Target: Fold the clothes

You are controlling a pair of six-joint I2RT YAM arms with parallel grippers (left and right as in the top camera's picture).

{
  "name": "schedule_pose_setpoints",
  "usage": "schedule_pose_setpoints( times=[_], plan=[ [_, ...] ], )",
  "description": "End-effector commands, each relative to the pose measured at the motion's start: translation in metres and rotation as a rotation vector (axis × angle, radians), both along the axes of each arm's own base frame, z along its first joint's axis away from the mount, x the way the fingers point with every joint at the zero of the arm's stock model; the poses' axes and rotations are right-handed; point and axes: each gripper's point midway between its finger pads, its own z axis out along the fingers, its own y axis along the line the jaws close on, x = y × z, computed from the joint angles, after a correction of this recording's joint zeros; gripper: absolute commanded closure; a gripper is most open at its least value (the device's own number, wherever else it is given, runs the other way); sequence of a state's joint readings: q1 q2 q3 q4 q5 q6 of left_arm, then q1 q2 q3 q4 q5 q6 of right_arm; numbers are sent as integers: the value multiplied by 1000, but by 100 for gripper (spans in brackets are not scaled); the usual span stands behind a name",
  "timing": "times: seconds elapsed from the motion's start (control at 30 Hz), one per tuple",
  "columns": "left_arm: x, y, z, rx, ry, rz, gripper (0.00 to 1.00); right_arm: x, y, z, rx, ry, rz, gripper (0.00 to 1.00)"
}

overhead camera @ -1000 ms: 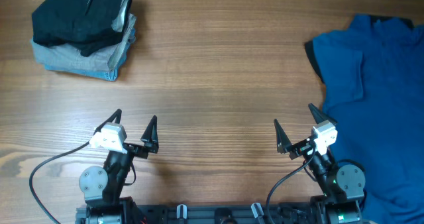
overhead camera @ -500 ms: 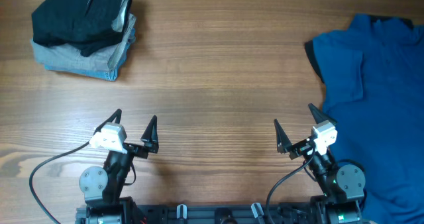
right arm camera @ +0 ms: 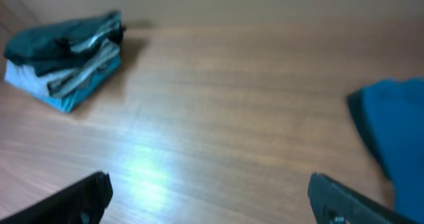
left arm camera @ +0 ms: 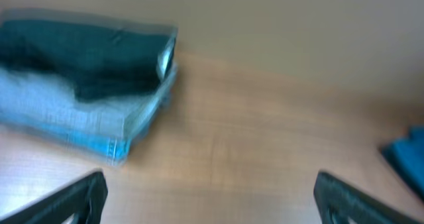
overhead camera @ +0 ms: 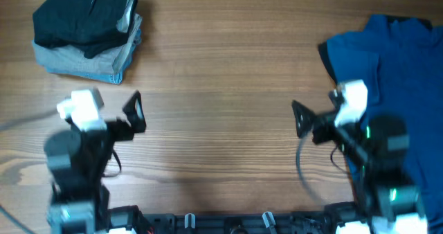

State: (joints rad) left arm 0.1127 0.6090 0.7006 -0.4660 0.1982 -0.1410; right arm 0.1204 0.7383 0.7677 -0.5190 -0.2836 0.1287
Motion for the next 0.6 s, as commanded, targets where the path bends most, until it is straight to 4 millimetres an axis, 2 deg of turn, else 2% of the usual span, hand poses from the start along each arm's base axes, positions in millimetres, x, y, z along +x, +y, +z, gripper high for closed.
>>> schedule_pose_setpoints(
  times=[0.0,0.1,0.17,0.2,0.23,0.27,0.33,0.4,0.5,0.57],
  plan=[
    [28,5,-3,-22,245,11,0,29,17,19,63,196,51,0],
    [52,7,-16,-40,469,4,0,62,20,24,-35,332,100,0],
    [64,1,-21,-70,505,-32,0,89,14,25,-124,293,130,0],
    [66,-6,-25,-96,517,-65,0,110,-12,17,-153,312,-20,0],
    [66,-8,-27,-107,526,-77,0,129,-62,-2,-172,375,-304,0],
    [66,-8,-27,-106,526,-76,0,134,-85,-15,-170,414,-406,0],
    [66,-8,-27,-107,526,-76,0,141,-122,-45,-148,499,-498,0],
    [66,-8,-27,-107,526,-77,0,140,-178,-93,-90,634,-623,6],
    [66,-8,-27,-107,528,-77,0,127,-221,-143,53,777,-677,16],
    [66,-8,-28,-107,529,-76,0,107,-237,-175,140,900,-705,21]
  ],
)
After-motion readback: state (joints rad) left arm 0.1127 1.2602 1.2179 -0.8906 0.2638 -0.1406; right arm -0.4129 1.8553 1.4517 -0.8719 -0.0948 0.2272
